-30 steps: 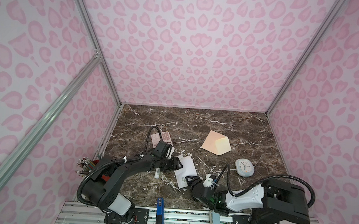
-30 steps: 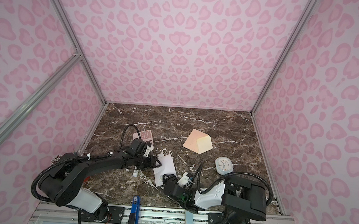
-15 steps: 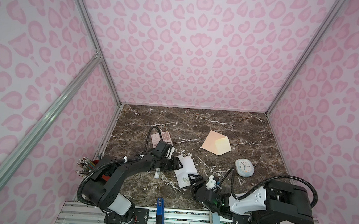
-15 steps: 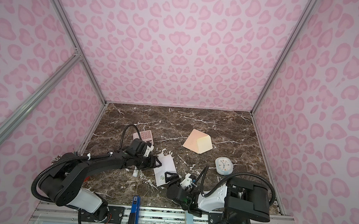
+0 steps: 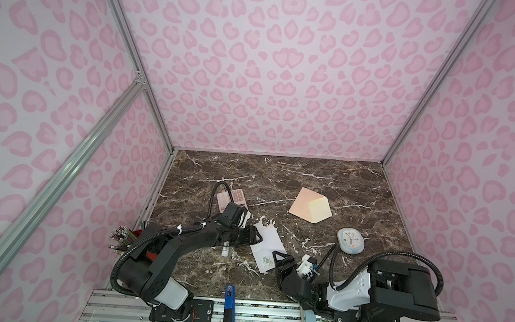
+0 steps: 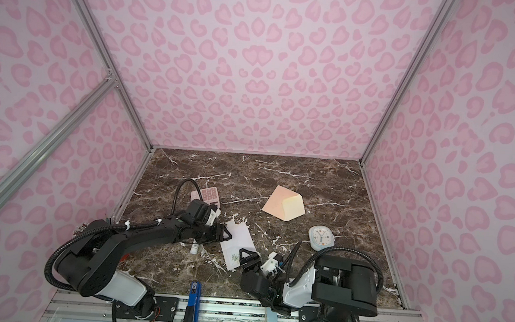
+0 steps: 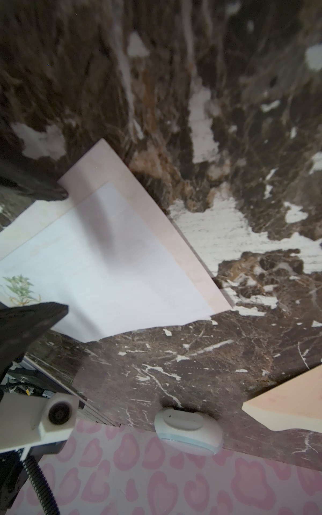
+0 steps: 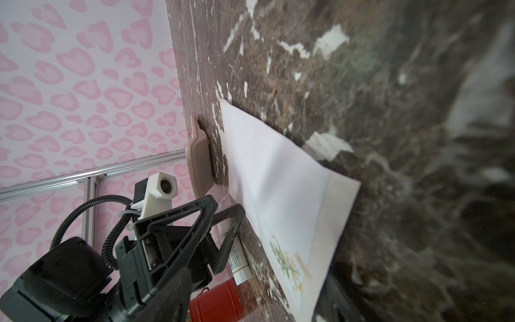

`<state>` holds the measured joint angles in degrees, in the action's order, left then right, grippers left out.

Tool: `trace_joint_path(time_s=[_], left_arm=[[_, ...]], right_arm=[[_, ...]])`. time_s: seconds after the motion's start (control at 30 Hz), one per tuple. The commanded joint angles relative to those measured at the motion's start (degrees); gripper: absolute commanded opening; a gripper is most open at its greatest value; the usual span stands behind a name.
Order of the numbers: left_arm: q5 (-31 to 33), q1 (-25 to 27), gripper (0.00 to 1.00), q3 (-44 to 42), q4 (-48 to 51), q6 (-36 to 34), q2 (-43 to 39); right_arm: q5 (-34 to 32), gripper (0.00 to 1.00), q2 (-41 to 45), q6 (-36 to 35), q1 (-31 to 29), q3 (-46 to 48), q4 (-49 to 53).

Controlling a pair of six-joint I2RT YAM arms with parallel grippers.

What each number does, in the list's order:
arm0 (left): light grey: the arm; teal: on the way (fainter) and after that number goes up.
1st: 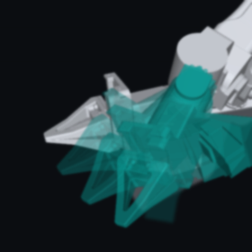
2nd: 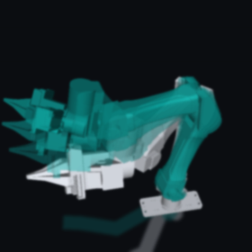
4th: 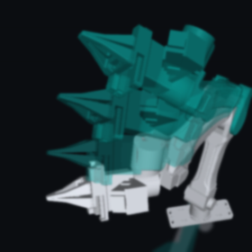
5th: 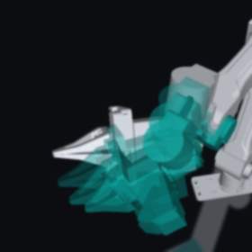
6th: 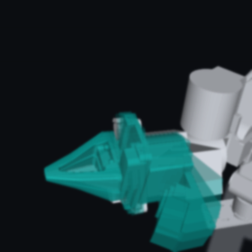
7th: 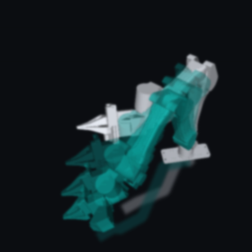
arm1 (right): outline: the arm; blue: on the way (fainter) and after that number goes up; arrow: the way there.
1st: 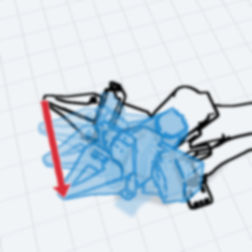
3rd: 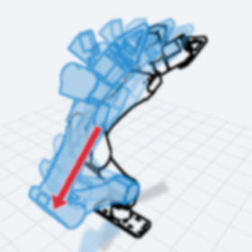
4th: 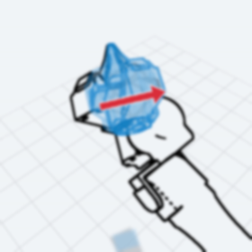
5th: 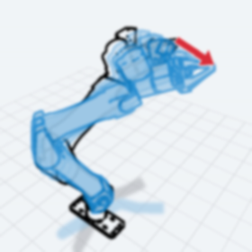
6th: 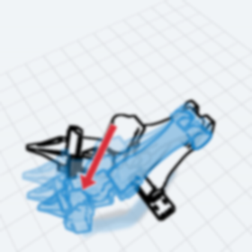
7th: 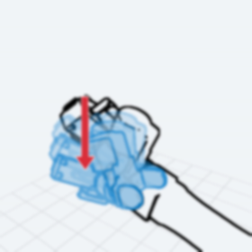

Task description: Place the letter into the envelope and seal it

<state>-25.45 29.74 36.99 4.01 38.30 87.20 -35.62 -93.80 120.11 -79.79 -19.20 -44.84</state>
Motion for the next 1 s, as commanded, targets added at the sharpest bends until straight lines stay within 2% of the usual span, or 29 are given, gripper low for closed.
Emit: trace_joint_path(time_s=[0.0, 0.23, 0.53, 0.97], left_arm=[[2.32, 0.01, 0.62, -0.36, 4.40, -0.34, 0.17], [2.34, 0.06, 0.62, -0.10, 4.75, -0.69, 0.42], [2.19, 0.06, 0.62, 0.32, 5.23, -1.21, 0.52], [1.81, 0.06, 0.62, 0.40, 5.87, -1.22, -0.45]], right_arm=[[-2.97, 0.67, -1.63, 5.68, -0.33, 0.52, -5.04], [-2.96, 0.51, -2.23, 4.27, -0.37, -0.04, -4.90], [-4.41, 0.32, 1.24, 3.46, -0.37, -0.51, 1.82], [-4.81, 0.12, 1.40, 1.45, -0.53, -1.77, 4.29]])
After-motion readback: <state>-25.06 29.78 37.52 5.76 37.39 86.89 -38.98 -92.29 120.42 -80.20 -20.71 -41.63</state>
